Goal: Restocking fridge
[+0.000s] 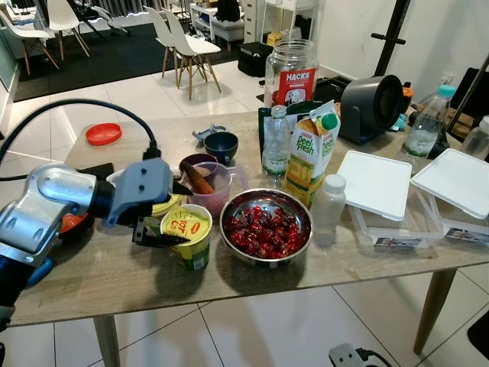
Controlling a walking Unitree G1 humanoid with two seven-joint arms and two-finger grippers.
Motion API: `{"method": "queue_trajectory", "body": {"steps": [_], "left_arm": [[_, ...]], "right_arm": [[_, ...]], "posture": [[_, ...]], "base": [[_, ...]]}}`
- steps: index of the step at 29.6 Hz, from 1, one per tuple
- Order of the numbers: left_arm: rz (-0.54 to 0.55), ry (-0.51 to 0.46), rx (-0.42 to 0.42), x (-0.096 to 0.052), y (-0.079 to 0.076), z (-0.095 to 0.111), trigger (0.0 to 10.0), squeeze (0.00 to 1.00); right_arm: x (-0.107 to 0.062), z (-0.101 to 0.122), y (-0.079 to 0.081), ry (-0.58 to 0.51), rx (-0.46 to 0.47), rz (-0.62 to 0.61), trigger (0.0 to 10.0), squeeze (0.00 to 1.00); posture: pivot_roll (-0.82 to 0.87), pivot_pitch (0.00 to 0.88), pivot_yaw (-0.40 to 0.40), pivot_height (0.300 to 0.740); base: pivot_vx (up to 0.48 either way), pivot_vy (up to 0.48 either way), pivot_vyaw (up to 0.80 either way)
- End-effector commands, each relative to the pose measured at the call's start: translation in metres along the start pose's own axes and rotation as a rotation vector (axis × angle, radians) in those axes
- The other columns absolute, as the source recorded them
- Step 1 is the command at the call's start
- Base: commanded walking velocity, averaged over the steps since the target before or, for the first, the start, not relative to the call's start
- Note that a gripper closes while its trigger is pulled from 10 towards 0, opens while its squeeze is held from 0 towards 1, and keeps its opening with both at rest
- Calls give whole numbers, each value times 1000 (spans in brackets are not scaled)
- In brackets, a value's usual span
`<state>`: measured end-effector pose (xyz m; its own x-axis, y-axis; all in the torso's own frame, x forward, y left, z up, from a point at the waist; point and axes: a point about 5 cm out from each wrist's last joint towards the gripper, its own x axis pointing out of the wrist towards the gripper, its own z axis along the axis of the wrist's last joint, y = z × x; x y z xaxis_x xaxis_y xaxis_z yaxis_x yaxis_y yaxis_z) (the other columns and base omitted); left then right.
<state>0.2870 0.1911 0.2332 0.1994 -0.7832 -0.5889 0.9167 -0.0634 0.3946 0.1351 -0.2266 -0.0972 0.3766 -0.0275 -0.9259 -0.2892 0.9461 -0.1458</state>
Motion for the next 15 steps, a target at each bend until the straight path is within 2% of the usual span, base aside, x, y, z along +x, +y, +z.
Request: {"method": "queue_trajectory", "body": {"steps": [1, 8, 15], "left_arm": [[-56, 74, -1, -3, -5, -4, 10000, 0], [-226, 236, 29, 13, -12, -16, 10000, 0], [-211, 286, 83, 20, 0, -16, 10000, 0]], "right_arm": [[0, 0, 2, 4, -6, 4, 10000, 0], [1, -3, 5, 11, -4, 8, 10000, 0], [1, -3, 6, 11, -2, 8, 10000, 0]], "posture": [[-45, 0, 38, 740], [-56, 0, 36, 740], [-63, 0, 39, 740]], "base": [[0, 0, 0], [0, 0, 0], [0, 0, 0]]}}
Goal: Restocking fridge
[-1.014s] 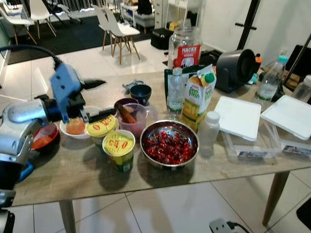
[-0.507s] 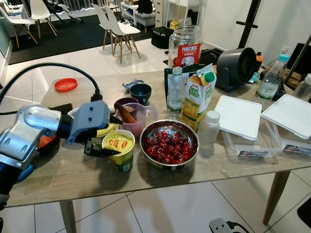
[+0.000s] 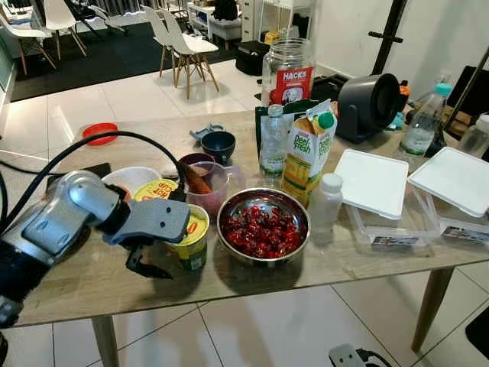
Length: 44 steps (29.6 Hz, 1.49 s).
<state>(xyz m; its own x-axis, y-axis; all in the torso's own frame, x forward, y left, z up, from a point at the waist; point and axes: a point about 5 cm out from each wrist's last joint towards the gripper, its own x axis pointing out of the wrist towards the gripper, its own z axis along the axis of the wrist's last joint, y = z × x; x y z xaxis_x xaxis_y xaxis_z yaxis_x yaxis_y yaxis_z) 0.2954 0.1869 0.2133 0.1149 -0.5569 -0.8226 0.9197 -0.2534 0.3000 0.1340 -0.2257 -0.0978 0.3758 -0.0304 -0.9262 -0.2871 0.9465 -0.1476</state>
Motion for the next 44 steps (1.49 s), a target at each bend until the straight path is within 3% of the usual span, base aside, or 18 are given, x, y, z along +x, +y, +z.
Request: {"method": "queue_trajectory", "body": {"steps": [1, 15, 24, 30, 36, 39, 40, 44], "left_arm": [[-8, 20, 13, 4, 1, -1, 10000, 0], [-25, 65, 24, 15, 2, -6, 10000, 0], [28, 139, 51, 25, 9, -15, 10000, 0], [37, 138, 60, 27, 11, -14, 10000, 0], [116, 112, 107, 23, 21, -6, 10000, 0], [136, 62, 120, 16, 24, 3, 10000, 0], [140, 20, 135, 8, 24, 11, 10000, 0], [142, -8, 152, -1, 23, 19, 10000, 0]], "right_arm": [[1, -1, 5, 9, -3, 10, 10000, 0], [0, -2, 1, 11, -14, 4, 10000, 0], [-1, -11, 7, 19, -18, 11, 10000, 0], [0, -10, 7, 17, -20, 12, 10000, 0], [0, -9, 8, 13, -19, 13, 10000, 0], [0, -8, 8, 13, -19, 16, 10000, 0], [0, -8, 8, 13, -18, 18, 10000, 0], [0, -8, 8, 12, -17, 19, 10000, 0]], "posture": [[-62, 0, 37, 740], [-64, 0, 29, 740], [-64, 0, 29, 740], [-64, 0, 29, 740], [-62, 0, 32, 740], [-58, 0, 30, 740], [-56, 0, 33, 740], [-54, 0, 33, 740]], "base": [[0, 0, 0], [0, 0, 0], [0, 0, 0], [0, 0, 0], [0, 0, 0], [0, 0, 0], [0, 0, 0], [0, 0, 0]]}}
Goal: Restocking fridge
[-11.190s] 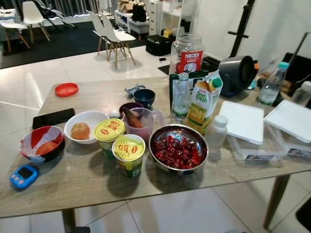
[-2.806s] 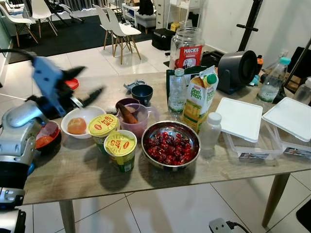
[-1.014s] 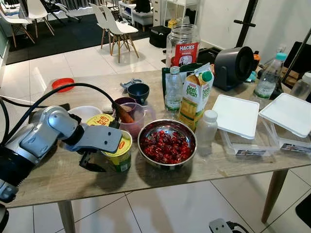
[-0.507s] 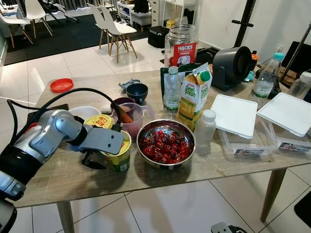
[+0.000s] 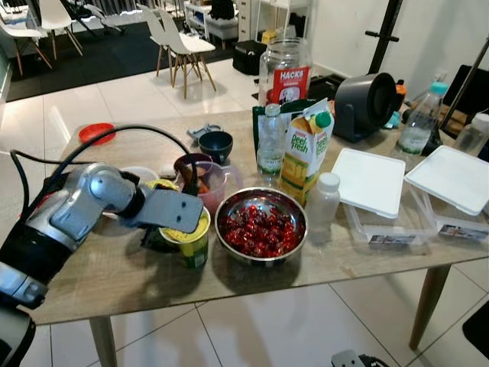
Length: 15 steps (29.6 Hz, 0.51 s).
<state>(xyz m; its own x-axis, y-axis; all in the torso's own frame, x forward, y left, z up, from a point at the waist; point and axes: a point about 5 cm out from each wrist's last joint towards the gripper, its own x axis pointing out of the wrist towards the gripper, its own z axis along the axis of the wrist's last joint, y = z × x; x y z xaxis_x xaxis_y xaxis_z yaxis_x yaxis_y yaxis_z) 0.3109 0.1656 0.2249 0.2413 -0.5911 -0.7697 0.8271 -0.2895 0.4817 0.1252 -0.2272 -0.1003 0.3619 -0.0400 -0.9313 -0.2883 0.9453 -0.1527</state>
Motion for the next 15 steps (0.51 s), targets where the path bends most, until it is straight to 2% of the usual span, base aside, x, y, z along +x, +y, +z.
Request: {"method": "queue_trajectory", "body": {"steps": [1, 5, 6, 8, 12, 15], "left_arm": [[-1, -30, 0, -9, 1, 6, 10000, 0], [-16, -60, -2, -15, -1, 11, 10000, 0], [-61, -103, -11, -21, -9, 17, 10000, 0], [-75, -120, -16, -23, -12, 18, 10000, 0], [-38, -113, -29, -23, -11, 16, 10000, 0], [122, -111, -95, -17, -1, 7, 10000, 0]], "right_arm": [[1, 2, 7, -6, -14, 23, 10000, 0], [1, 2, 7, -7, -13, 24, 10000, 0], [1, 4, 7, -10, -12, 24, 10000, 0], [1, 5, 7, -12, -12, 23, 10000, 0], [1, 5, 7, -13, -12, 23, 10000, 0], [2, 6, 7, -13, -13, 23, 10000, 0]], "posture": [[-54, 0, 33, 740], [-54, 0, 34, 740], [-54, 0, 35, 740], [-53, 0, 35, 740], [-53, 0, 35, 740], [-53, 0, 35, 740]], "base": [[0, 0, 0], [0, 0, 0], [0, 0, 0], [0, 0, 0], [0, 0, 0], [0, 0, 0]]}}
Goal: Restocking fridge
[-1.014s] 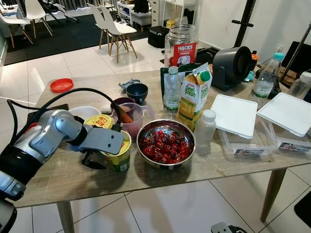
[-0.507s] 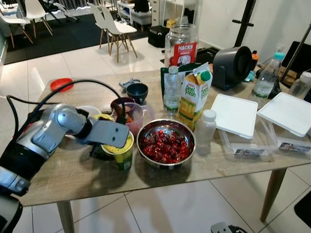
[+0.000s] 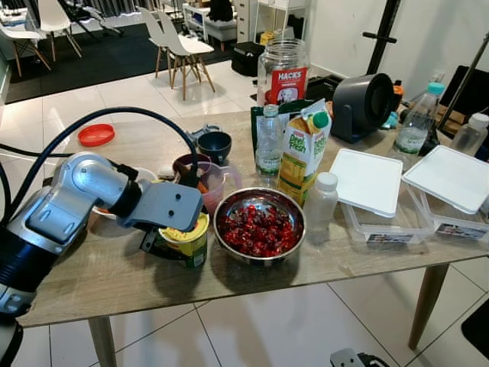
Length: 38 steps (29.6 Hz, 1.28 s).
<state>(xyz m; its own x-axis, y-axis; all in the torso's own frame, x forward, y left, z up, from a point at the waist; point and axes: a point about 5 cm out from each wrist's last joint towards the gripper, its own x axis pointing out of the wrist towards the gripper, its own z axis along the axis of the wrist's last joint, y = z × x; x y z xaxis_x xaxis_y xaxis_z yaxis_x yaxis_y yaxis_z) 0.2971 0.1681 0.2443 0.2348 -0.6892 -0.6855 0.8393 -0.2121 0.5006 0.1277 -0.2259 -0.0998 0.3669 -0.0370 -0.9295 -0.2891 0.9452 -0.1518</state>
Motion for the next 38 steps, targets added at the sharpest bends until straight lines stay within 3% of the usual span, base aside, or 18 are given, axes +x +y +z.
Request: {"method": "queue_trajectory", "body": {"steps": [1, 7, 9, 13, 21, 28, 34, 38], "left_arm": [[108, 0, -53, 4, 3, -8, 10000, 0], [182, 52, -87, 15, -3, -16, 10000, 0], [129, 114, -119, 18, -17, -26, 10000, 0], [96, 120, -112, 14, -21, -24, 10000, 0], [159, 125, -77, 5, -10, -19, 10000, 0], [191, 125, -62, 8, -7, -17, 10000, 0], [297, 123, -27, 7, 8, -16, 10000, 0], [313, 114, -21, 8, 10, -15, 10000, 0]], "right_arm": [[1, 3, 7, -7, -13, 22, 10000, 0], [1, 3, 7, -5, -15, 23, 10000, 0], [1, 3, 7, -5, -16, 23, 10000, 0], [1, 3, 7, -4, -18, 23, 10000, 0], [1, 2, 7, -3, -19, 23, 10000, 0], [1, 2, 7, -3, -21, 24, 10000, 0], [1, 0, 5, 2, -25, 19, 10000, 0], [0, 0, 4, 3, -27, 19, 10000, 0]], "posture": [[-53, 0, 35, 740], [-50, 0, 34, 740], [-49, 0, 34, 740], [-48, 0, 34, 740], [-47, 0, 32, 740], [-49, 0, 30, 740], [-50, 0, 28, 740], [-51, 0, 30, 740]], "base": [[0, 0, 0], [0, 0, 0], [0, 0, 0], [0, 0, 0], [0, 0, 0], [0, 0, 0], [0, 0, 0], [0, 0, 0]]}}
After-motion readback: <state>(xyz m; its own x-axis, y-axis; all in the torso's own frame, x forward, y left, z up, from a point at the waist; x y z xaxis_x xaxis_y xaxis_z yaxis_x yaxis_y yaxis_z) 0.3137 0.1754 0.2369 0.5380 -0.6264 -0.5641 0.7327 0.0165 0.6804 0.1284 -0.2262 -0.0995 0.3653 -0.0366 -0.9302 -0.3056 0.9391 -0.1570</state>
